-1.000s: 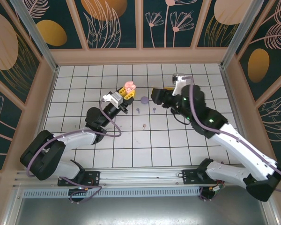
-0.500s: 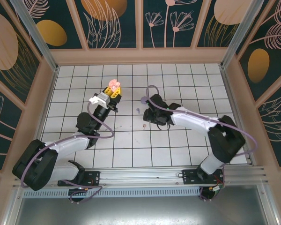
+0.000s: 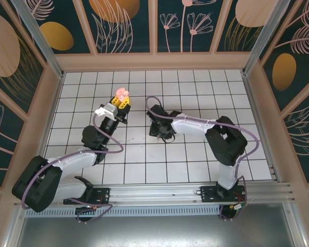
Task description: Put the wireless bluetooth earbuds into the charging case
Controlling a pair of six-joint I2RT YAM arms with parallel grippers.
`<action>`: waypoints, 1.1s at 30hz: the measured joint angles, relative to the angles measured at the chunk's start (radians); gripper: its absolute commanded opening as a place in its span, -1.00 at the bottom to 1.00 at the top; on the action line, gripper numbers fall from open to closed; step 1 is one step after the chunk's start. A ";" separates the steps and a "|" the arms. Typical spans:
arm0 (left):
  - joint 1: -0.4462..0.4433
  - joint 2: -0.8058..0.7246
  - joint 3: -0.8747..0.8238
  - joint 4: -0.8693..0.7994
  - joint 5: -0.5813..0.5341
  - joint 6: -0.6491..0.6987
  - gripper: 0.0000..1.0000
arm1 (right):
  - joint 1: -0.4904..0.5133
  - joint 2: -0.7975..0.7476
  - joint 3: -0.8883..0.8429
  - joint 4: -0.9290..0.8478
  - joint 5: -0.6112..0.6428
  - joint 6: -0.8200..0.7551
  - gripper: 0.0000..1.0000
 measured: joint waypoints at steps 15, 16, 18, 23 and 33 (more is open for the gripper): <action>0.002 0.000 -0.002 0.006 0.001 0.000 -1.00 | 0.022 0.047 0.017 -0.025 0.008 0.000 -0.19; 0.002 0.000 -0.002 0.006 0.001 0.000 -1.00 | 0.022 0.050 0.017 -0.026 0.010 0.000 -0.20; 0.004 0.000 -0.002 0.006 0.001 0.000 -1.00 | 0.022 0.053 0.019 -0.029 0.011 0.000 -0.21; 0.006 0.000 -0.002 0.006 0.003 0.000 -1.00 | 0.026 0.057 0.024 -0.037 0.023 -0.001 -0.28; 0.006 0.000 -0.002 0.006 0.004 -0.006 -1.00 | 0.033 0.060 0.024 -0.049 0.051 -0.002 -0.46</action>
